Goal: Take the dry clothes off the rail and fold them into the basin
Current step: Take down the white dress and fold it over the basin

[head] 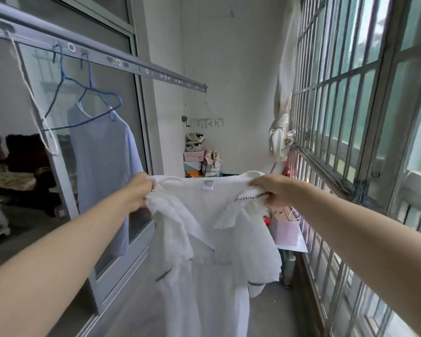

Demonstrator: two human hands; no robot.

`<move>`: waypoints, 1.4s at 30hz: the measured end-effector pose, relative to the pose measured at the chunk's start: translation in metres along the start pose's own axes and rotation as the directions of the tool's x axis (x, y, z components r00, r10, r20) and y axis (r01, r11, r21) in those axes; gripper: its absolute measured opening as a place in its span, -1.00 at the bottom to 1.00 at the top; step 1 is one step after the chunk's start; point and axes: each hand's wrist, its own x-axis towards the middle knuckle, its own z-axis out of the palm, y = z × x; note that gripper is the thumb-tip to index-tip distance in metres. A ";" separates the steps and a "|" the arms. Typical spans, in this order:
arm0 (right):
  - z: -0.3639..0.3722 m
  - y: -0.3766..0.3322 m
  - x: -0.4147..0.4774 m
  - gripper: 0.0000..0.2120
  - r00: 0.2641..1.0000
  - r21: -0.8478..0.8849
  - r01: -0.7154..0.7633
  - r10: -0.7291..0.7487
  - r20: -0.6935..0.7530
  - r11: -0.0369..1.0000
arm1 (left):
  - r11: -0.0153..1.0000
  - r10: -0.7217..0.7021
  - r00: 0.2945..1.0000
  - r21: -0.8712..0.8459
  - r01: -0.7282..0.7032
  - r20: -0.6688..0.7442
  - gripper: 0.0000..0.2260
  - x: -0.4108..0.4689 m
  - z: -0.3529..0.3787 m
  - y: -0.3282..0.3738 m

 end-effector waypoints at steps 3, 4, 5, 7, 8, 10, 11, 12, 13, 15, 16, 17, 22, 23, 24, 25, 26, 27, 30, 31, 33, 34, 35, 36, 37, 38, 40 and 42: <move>0.013 -0.005 -0.005 -0.93 0.998 0.187 0.057 -0.061 0.015 0.981 | 0.928 -0.132 0.991 -0.352 0.118 -0.016 -0.75 0.002 0.001 0.004; 0.015 -0.006 -0.009 -0.91 0.996 0.235 0.071 -0.081 0.033 0.969 | 0.904 -0.159 0.987 -0.402 0.147 0.003 -0.77 0.001 0.001 0.005; 0.016 -0.006 -0.010 -0.90 0.993 0.251 0.085 -0.103 0.059 0.964 | 0.895 -0.162 0.986 -0.418 0.157 0.024 -0.79 0.002 0.001 0.006; 0.015 -0.003 -0.007 -0.84 0.977 0.221 0.119 -0.154 0.147 0.968 | 0.917 -0.119 0.989 -0.372 0.142 0.083 -0.77 0.001 0.001 0.005; 0.015 0.000 -0.005 -0.80 0.971 0.191 0.149 -0.181 0.159 0.970 | 0.943 -0.085 0.988 -0.310 0.122 0.130 -0.76 -0.001 0.001 0.003; 0.017 0.004 -0.002 -0.77 0.971 0.099 0.219 -0.227 0.080 0.971 | 0.990 -0.009 0.983 -0.136 0.034 0.181 -0.77 0.001 0.003 -0.005; 0.018 0.006 -0.001 -0.79 0.967 0.039 0.254 -0.254 0.001 0.966 | 0.999 0.027 0.985 -0.041 -0.021 0.173 -0.73 0.005 0.003 -0.009; 0.019 0.007 -0.002 -0.80 0.957 -0.024 0.280 -0.281 -0.073 0.960 | 0.995 0.071 0.986 0.057 -0.080 0.148 -0.70 0.007 0.003 -0.012; 0.019 0.008 0.001 -0.81 0.942 -0.074 0.297 -0.305 -0.140 0.952 | 0.975 0.125 0.987 0.174 -0.141 0.099 -0.69 0.009 0.003 -0.014; 0.019 0.007 0.003 -0.82 0.911 -0.198 0.299 -0.341 -0.230 0.933 | 0.886 0.250 0.968 0.398 -0.237 0.021 -0.78 0.009 0.003 -0.014; 0.020 0.007 0.004 -0.79 0.892 -0.289 0.293 -0.370 -0.261 0.911 | 0.835 0.304 0.953 0.484 -0.263 -0.006 -0.83 0.009 0.004 -0.014; 0.020 0.006 0.005 -0.73 0.865 -0.390 0.292 -0.415 -0.282 0.873 | 0.811 0.333 0.942 0.520 -0.269 -0.031 -0.84 0.008 0.006 -0.012; 0.023 0.001 0.001 -0.64 0.812 -0.572 0.322 -0.531 -0.243 0.754 | 0.691 0.376 0.918 0.698 -0.188 -0.125 -0.85 0.004 0.012 -0.003; 0.024 0.000 0.001 -0.65 0.816 -0.586 0.308 -0.525 -0.243 0.750 | 0.682 0.351 0.923 0.718 -0.137 -0.157 -0.81 0.003 0.013 0.001; 0.026 -0.001 0.000 -0.67 0.820 -0.601 0.291 -0.518 -0.244 0.745 | 0.702 0.302 0.936 0.706 -0.092 -0.179 -0.79 0.003 0.015 0.003; 0.028 -0.003 0.000 -0.67 0.820 -0.611 0.277 -0.514 -0.251 0.741 | 0.779 0.218 0.957 0.625 -0.052 -0.192 -0.77 0.002 0.019 0.006; 0.032 -0.003 0.000 -0.65 0.819 -0.614 0.271 -0.512 -0.257 0.741 | 0.886 0.103 0.976 0.464 -0.003 -0.191 -0.76 0.003 0.023 0.008; 0.036 -0.003 -0.001 -0.61 0.820 -0.605 0.276 -0.512 -0.257 0.747 | 0.972 -0.044 0.987 0.221 0.078 -0.156 -0.72 0.002 0.028 0.012; 0.048 -0.004 0.001 -0.52 0.811 -0.560 0.322 -0.528 -0.252 0.763 | 0.898 -0.291 0.956 -0.338 0.280 0.020 -0.71 -0.009 0.039 0.022; 0.051 -0.005 0.002 -0.53 0.807 -0.541 0.333 -0.531 -0.261 0.772 | 0.854 -0.317 0.948 -0.422 0.303 0.040 -0.72 -0.013 0.043 0.026; 0.056 -0.009 0.003 -0.65 0.817 -0.487 0.352 -0.517 -0.257 0.799 | 0.827 -0.338 0.940 -0.467 0.313 0.032 -0.75 -0.018 0.049 0.032; 0.059 -0.012 0.002 -0.75 0.829 -0.438 0.358 -0.497 -0.257 0.825 | 0.828 -0.337 0.941 -0.465 0.313 0.033 -0.76 -0.021 0.052 0.036; 0.062 -0.014 0.001 -0.86 0.843 -0.374 0.366 -0.474 -0.256 0.852 | 0.825 -0.330 0.943 -0.470 0.314 0.052 -0.77 -0.021 0.057 0.038; 0.067 -0.016 0.000 -0.94 0.859 -0.302 0.369 -0.447 -0.249 0.879 | 0.812 -0.329 0.940 -0.482 0.329 0.087 -0.80 -0.025 0.060 0.040; 0.070 -0.017 0.000 -0.89 0.875 -0.230 0.371 -0.422 -0.239 0.900 | 0.799 -0.322 0.938 -0.494 0.343 0.130 -0.85 -0.028 0.064 0.044; 0.074 -0.019 -0.001 -0.84 0.891 -0.168 0.360 -0.392 -0.230 0.918 | 0.797 -0.306 0.938 -0.495 0.346 0.164 -0.89 -0.030 0.068 0.046; 0.080 -0.022 -0.004 -0.84 0.918 -0.086 0.327 -0.338 -0.206 0.941 | 0.809 -0.261 0.941 -0.482 0.336 0.217 -0.94 -0.033 0.075 0.049; 0.084 -0.025 -0.005 -0.85 0.940 -0.067 0.304 -0.311 -0.143 0.950 | 0.810 -0.194 0.941 -0.495 0.314 0.279 -0.94 -0.032 0.079 0.050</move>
